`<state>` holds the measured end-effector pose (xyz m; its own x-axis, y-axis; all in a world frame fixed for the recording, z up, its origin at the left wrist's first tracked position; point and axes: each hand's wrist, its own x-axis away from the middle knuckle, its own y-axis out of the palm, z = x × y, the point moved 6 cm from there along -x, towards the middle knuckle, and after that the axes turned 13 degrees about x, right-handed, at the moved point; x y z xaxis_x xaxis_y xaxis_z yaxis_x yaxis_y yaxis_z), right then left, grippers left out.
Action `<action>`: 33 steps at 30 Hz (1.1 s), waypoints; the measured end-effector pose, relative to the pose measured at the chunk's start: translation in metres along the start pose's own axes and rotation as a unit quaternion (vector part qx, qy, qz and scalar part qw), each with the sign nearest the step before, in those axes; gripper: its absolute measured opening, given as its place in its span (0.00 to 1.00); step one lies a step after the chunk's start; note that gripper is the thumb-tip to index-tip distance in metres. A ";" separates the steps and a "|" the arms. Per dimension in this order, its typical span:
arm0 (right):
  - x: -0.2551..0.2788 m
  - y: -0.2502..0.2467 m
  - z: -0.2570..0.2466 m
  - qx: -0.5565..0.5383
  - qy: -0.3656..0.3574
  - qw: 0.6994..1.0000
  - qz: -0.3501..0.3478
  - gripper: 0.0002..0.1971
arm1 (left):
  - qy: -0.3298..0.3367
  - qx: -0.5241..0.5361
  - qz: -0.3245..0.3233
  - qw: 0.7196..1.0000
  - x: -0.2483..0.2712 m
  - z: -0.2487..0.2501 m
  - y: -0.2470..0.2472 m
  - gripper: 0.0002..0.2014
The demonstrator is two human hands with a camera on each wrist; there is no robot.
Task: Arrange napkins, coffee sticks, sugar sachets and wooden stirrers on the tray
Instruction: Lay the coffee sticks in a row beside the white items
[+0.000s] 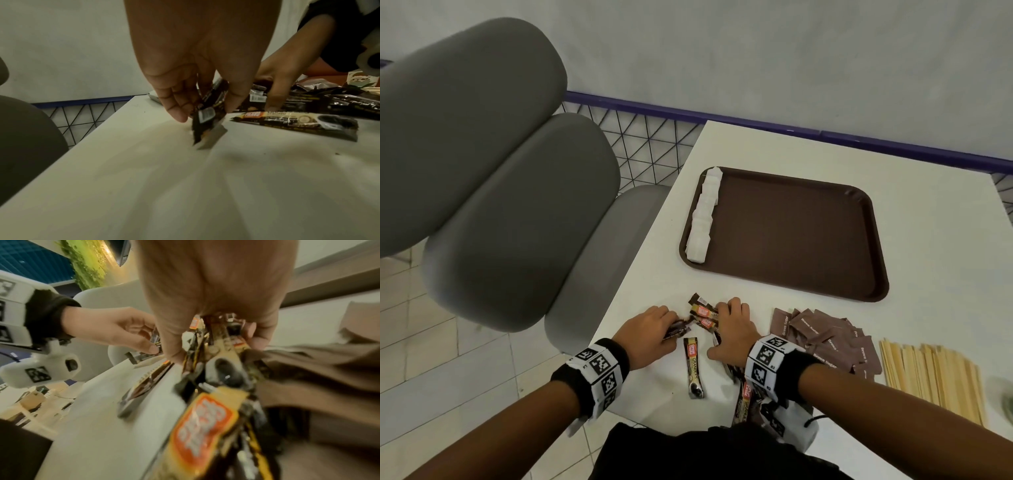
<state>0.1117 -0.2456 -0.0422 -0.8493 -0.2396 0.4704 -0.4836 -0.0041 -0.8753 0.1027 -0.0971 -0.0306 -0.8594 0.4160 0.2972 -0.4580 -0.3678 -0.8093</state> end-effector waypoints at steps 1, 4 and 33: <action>-0.003 -0.001 0.000 -0.001 0.004 1.000 0.001 0.36 | -0.013 0.021 0.007 1.000 0.001 -0.001 -0.002 0.11; -0.012 -0.003 -0.002 0.006 0.003 1.000 -0.009 0.31 | -0.056 0.124 0.034 0.990 0.004 -0.003 -0.008 0.05; -0.033 -0.063 0.016 -0.617 0.066 0.775 0.118 0.13 | -0.189 0.758 0.007 0.624 -0.066 0.059 -0.004 0.28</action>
<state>0.1734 -0.2530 -0.0046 -0.9199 0.0090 0.3920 -0.0766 0.9763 -0.2022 0.1475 -0.1724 -0.0172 -0.7269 0.2831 0.6257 0.1077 -0.8528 0.5110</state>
